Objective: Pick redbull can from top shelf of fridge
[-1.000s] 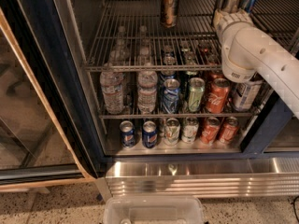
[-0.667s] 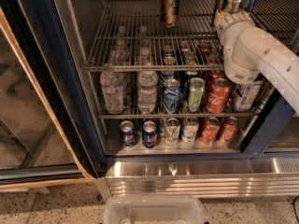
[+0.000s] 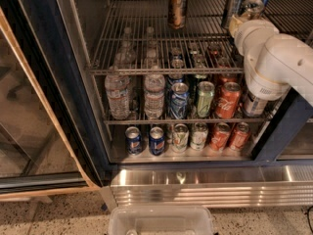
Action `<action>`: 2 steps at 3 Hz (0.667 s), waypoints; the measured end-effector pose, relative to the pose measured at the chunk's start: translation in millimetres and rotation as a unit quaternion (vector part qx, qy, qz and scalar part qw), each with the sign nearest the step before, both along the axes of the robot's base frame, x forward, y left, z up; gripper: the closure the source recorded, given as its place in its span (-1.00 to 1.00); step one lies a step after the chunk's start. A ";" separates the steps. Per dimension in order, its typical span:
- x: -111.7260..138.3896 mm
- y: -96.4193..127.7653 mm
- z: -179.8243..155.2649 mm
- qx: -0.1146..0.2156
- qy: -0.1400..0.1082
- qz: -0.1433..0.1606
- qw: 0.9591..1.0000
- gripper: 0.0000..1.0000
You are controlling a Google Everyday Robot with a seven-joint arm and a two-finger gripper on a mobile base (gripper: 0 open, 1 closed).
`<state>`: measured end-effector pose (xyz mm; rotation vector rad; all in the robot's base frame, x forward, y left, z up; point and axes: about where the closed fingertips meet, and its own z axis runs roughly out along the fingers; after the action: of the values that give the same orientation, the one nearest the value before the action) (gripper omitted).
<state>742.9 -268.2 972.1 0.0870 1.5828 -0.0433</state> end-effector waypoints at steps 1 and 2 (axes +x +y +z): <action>-18.5 1.1 10.3 0.000 -0.005 0.002 1.000 1.00; -36.5 3.7 21.9 -0.003 -0.008 0.004 1.000 1.00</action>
Offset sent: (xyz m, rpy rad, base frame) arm -0.0598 0.0050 0.0352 -0.0154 -0.0208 0.0113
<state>706.4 -264.5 994.0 0.0756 1.5678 -0.0413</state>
